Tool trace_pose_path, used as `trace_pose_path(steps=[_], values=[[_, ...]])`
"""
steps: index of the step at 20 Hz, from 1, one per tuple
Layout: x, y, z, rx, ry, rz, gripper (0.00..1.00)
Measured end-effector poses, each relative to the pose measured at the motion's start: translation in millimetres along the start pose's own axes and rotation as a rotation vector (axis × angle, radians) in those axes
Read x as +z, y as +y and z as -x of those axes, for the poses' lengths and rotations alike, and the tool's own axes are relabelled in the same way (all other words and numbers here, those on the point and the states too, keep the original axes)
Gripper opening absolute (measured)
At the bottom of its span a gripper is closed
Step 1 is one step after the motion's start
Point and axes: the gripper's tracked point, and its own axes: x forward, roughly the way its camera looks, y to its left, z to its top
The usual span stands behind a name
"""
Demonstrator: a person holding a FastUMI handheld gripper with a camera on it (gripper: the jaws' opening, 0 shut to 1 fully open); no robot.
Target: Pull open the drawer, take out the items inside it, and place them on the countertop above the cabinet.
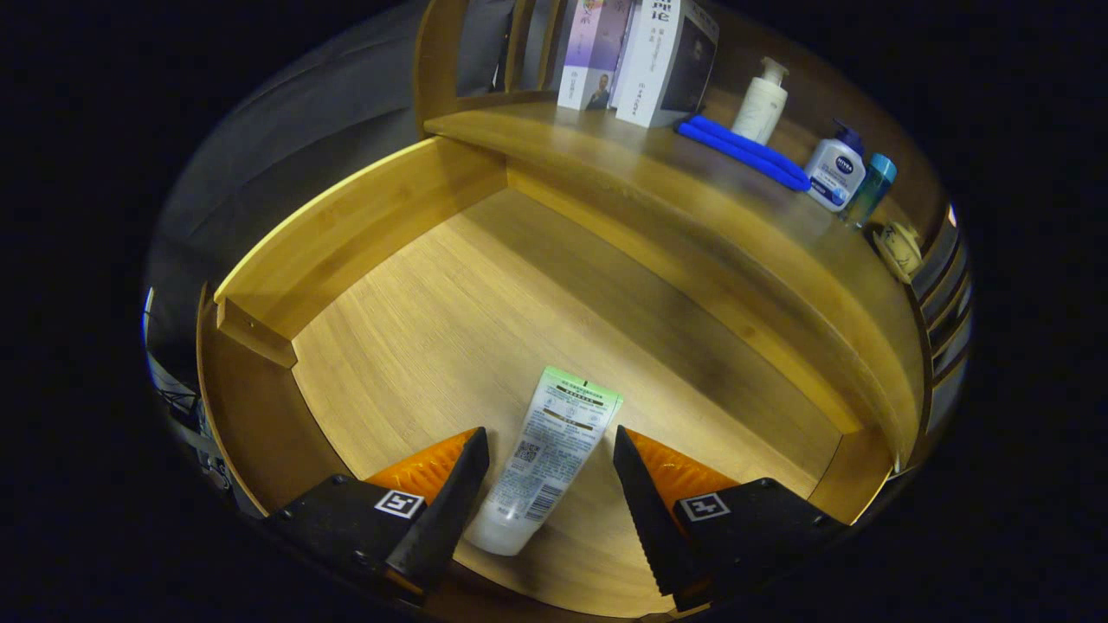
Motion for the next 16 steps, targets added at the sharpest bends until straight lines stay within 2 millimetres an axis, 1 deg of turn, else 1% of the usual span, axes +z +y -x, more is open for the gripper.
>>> trace_pose_path(steps=[2,3,6,8,10,11,12,13,14,15,16], values=[[-7,0,-6,0.014,0.033,-0.014,0.91],[-11,3,-12,0.033,0.053,-0.023,0.91],[-12,2,-14,0.032,0.061,-0.022,0.79],[-12,5,-13,0.048,0.062,-0.007,0.79],[-12,6,-18,0.049,0.058,-0.005,0.69],[-12,8,-15,0.051,0.05,0.002,0.64],[-13,8,-17,0.054,0.049,0.016,0.59],[-10,6,-14,0.036,0.03,0.018,0.58],[-8,0,-14,0.011,0.024,0.031,0.54],[-9,2,-16,0.008,0.018,0.047,0.5],[-3,0,-14,-0.003,-0.007,0.042,0.46]])
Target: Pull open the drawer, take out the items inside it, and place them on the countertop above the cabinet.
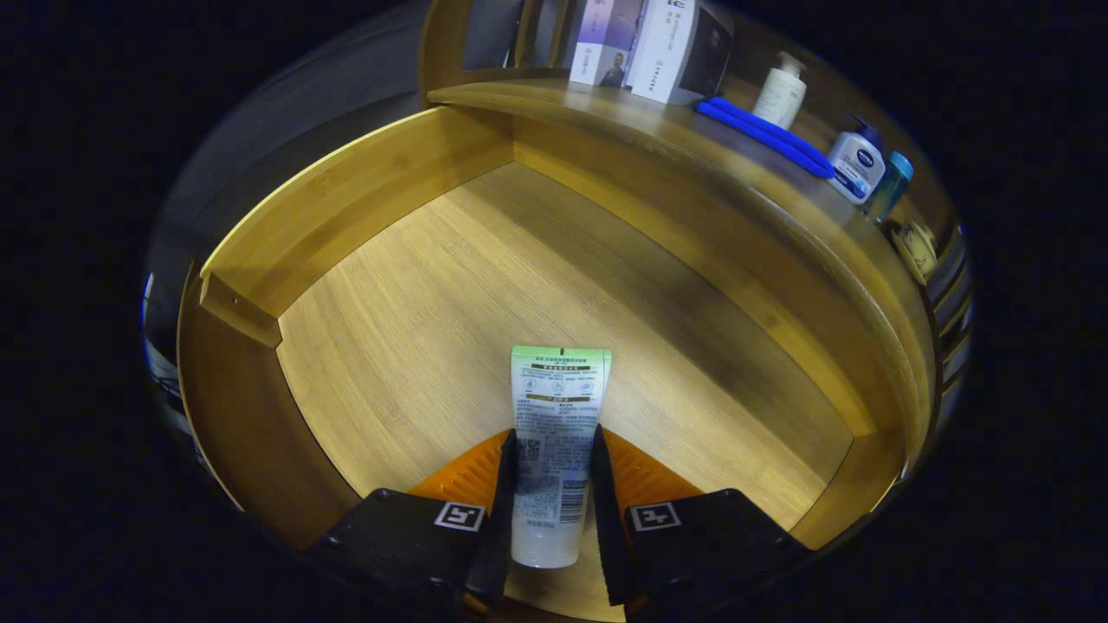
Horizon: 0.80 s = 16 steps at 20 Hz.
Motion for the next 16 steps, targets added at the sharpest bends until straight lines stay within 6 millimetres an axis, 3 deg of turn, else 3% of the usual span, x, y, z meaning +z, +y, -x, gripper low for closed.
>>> trace_pose_path(steps=[2,7,16], values=[[8,-11,1,-0.033,-0.033,-0.009,0.27],[9,-6,15,-0.032,-0.055,0.014,0.27],[49,-3,73,-0.005,-0.208,-0.023,0.27]])
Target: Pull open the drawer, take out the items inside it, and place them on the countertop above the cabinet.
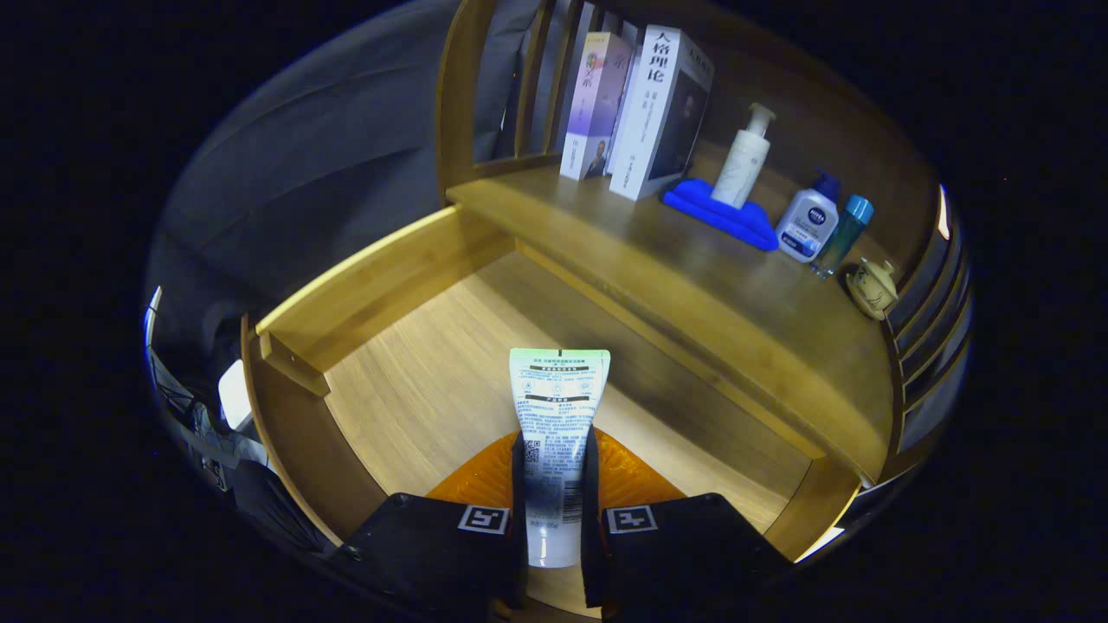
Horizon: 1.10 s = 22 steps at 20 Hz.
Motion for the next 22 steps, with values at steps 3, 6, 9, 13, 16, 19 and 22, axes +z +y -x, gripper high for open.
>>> trace_pose_path(steps=[3,6,9,13,16,19,22], values=[[20,-5,15,-0.001,-0.052,-0.019,0.27],[43,-18,23,-0.018,-0.095,-0.063,0.27],[63,-32,24,-0.032,-0.126,-0.126,0.27],[84,-60,13,-0.07,-0.14,-0.244,0.27],[94,-88,-1,-0.118,-0.14,-0.33,0.31],[103,-105,-13,-0.122,-0.144,-0.459,0.31],[110,-130,-27,-0.157,-0.136,-0.555,0.31]])
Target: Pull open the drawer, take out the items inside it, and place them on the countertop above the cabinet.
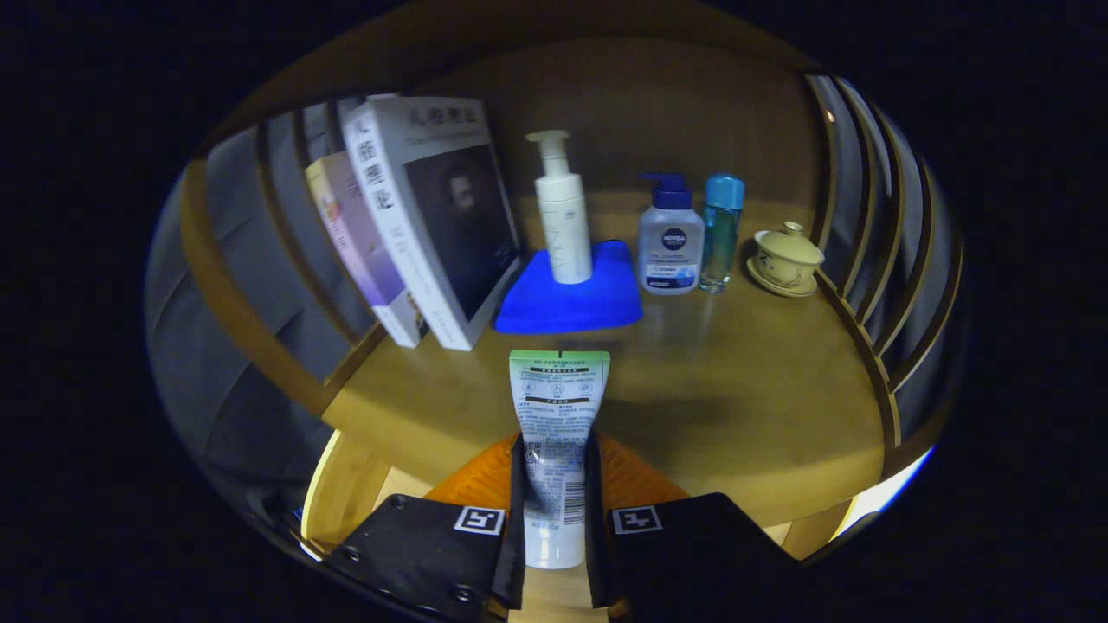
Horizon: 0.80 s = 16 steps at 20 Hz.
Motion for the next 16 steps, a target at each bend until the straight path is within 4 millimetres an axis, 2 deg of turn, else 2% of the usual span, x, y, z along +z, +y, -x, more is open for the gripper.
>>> trace_pose_path(steps=[5,6,8,10,13,15,16], values=[[16,-4,-20,-0.023,0.028,-0.099,0.31],[16,-5,-25,-0.026,0.03,-0.116,0.36],[15,-12,-34,-0.053,0.039,-0.139,0.38],[15,-16,-40,-0.076,0.024,-0.119,0.45],[25,-19,-33,-0.108,-0.084,-0.1,0.77],[30,-22,-14,-0.148,-0.165,-0.073,0.98],[30,-20,-3,-0.157,-0.197,-0.047,0.98]])
